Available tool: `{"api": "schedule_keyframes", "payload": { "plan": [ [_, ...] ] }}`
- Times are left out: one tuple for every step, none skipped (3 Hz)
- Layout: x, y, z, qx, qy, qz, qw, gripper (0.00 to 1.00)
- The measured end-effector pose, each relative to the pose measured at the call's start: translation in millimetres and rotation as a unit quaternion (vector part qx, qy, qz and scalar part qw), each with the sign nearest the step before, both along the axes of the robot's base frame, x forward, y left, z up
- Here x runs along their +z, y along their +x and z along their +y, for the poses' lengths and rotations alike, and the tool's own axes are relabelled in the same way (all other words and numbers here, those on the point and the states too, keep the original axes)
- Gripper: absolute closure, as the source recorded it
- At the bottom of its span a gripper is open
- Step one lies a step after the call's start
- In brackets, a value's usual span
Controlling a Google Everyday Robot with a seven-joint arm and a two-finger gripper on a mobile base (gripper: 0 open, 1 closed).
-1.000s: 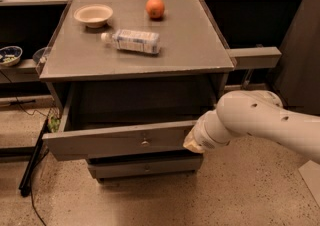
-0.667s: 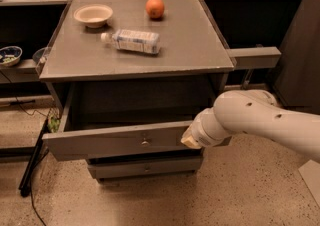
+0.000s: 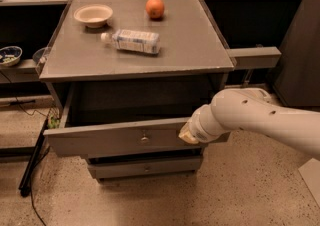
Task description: Close top drawer
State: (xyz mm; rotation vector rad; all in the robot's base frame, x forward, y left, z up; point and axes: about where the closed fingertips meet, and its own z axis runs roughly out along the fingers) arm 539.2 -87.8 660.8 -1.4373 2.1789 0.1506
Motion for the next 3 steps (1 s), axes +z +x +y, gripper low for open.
{"api": "schedule_keyframes", "payload": {
  "plan": [
    [0.0, 0.0, 0.0, 0.000, 0.000, 0.000, 1.0000, 0.73],
    [0.0, 0.0, 0.0, 0.000, 0.000, 0.000, 1.0000, 0.42],
    [0.0, 0.0, 0.0, 0.000, 0.000, 0.000, 1.0000, 0.19]
  ]
}}
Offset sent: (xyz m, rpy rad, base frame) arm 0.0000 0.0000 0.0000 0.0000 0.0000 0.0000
